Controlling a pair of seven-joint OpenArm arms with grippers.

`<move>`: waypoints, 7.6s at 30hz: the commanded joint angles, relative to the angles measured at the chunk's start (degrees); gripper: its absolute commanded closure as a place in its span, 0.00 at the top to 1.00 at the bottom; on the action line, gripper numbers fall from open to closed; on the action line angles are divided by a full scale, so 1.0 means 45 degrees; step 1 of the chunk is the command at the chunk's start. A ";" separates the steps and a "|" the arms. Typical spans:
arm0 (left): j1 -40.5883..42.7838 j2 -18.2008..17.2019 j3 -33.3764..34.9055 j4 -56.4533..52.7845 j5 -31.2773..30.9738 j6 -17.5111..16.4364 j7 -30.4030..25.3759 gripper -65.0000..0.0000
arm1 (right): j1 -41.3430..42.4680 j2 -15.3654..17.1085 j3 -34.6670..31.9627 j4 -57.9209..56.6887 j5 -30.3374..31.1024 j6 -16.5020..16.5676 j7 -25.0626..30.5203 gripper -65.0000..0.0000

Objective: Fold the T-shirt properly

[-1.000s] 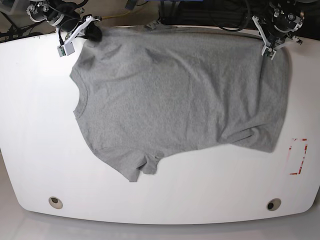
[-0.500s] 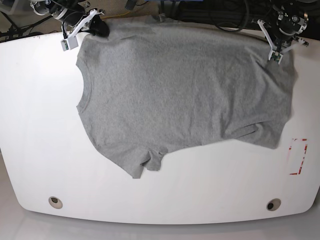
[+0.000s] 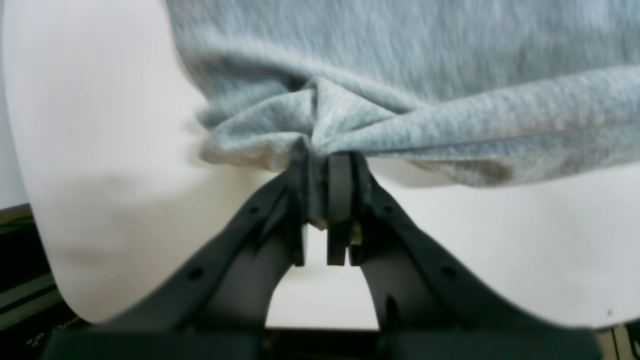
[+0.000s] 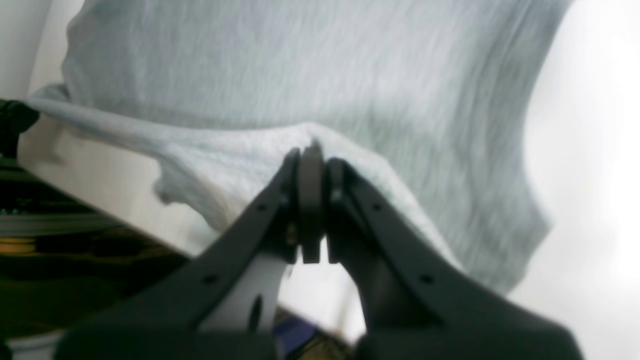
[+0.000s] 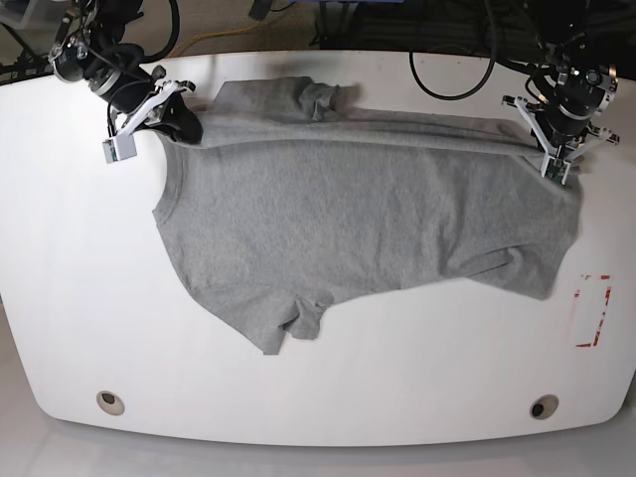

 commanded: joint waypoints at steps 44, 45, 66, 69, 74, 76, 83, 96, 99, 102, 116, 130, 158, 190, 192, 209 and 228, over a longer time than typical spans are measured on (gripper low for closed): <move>-0.5450 -0.3364 0.4186 -0.2709 0.0106 0.0080 0.4527 0.01 | 0.1947 0.0882 -0.1348 -0.3515 -0.0580 -0.0020 0.0981 0.54; -0.5548 -0.3462 0.4362 -0.2924 0.0106 0.0080 0.4508 0.01 | 0.1908 0.0882 -0.1348 -0.3515 -0.0580 0.0019 0.0981 0.54; -0.7951 -0.3579 0.4264 -0.4838 -0.0089 0.0080 0.4488 0.79 | 0.1732 0.1272 -0.1367 -0.3456 -0.0580 0.0097 0.0981 0.54; -0.7814 -0.3599 0.3405 -0.4584 -0.0597 0.0080 0.4078 0.79 | 0.1732 0.1429 -0.1367 -0.3456 -0.0580 0.0097 0.0981 0.54; -0.6681 -0.4497 0.2877 -0.4565 -0.1340 0.0080 0.3316 0.79 | 0.1224 0.1702 -0.1250 -0.2753 -0.0580 -0.0020 0.1001 0.54; -0.6017 -0.4751 0.2506 -0.4584 -0.1476 0.0080 0.2554 0.79 | 0.0814 0.1780 -0.1250 -0.2089 -0.0580 -0.0020 0.1021 0.54; -0.4044 -0.4849 0.1705 -0.4584 -0.1457 0.0080 -0.0357 0.79 | -0.0124 0.1722 -0.1270 -0.1737 -0.0600 -0.0528 0.1021 0.54; -0.3419 -0.4771 0.0963 -0.5288 -0.1437 0.0080 -0.2994 0.53 | -0.0651 0.0921 -0.2266 -0.3027 -0.0580 -0.0567 0.1021 0.54; -0.3829 -0.4771 0.0943 -0.5874 -0.1437 0.0080 -0.3014 0.60 | -0.0612 0.0921 -0.2501 -0.3066 -0.0580 -0.0626 0.1138 0.54; -0.4200 -0.4830 0.0943 -0.6421 -0.1437 0.0080 -0.3014 0.66 | -0.0573 0.0921 -0.2579 -0.3066 -0.0580 -0.0645 0.1294 0.53; -0.6095 -0.5474 0.1060 -0.9546 -0.1437 0.1203 -0.3424 0.77 | -0.0045 0.0940 -0.2598 -0.3105 -0.0580 -0.0665 0.1294 0.00; -0.5568 -0.5650 0.1744 -1.0855 -0.1457 0.1125 -0.4772 0.77 | -0.0045 0.0960 -0.2481 -0.3066 -0.0580 -0.0665 0.1314 0.00; -0.1387 -0.5494 0.2584 -0.4916 -0.1476 0.1086 -0.1627 0.00 | 0.0463 0.2112 -0.0879 -0.3027 -0.0541 -0.0665 0.1255 0.00; 0.2813 -0.3267 -0.0034 -0.1107 -0.1516 0.0080 -0.0357 0.64 | -0.1511 0.2073 0.1055 -0.2069 -0.0385 -0.0528 0.1255 0.68; 0.2442 -0.3208 -0.0190 -0.0892 -0.1516 0.0080 -0.0357 0.63 | -0.1550 0.1878 0.1250 -0.1425 -0.0385 -0.0489 0.1235 0.75; 0.1954 -0.3110 -0.0268 -0.0228 -0.1516 0.0080 -0.0357 0.61 | -0.1960 0.0608 -0.0117 -0.0800 0.0436 0.1191 -0.0992 0.62; 0.1719 -0.2602 -0.0288 -0.0677 -0.1457 0.0080 -0.0357 0.61 | -0.1335 -0.0076 -0.1543 -0.0721 -0.1108 0.1132 -0.0581 0.08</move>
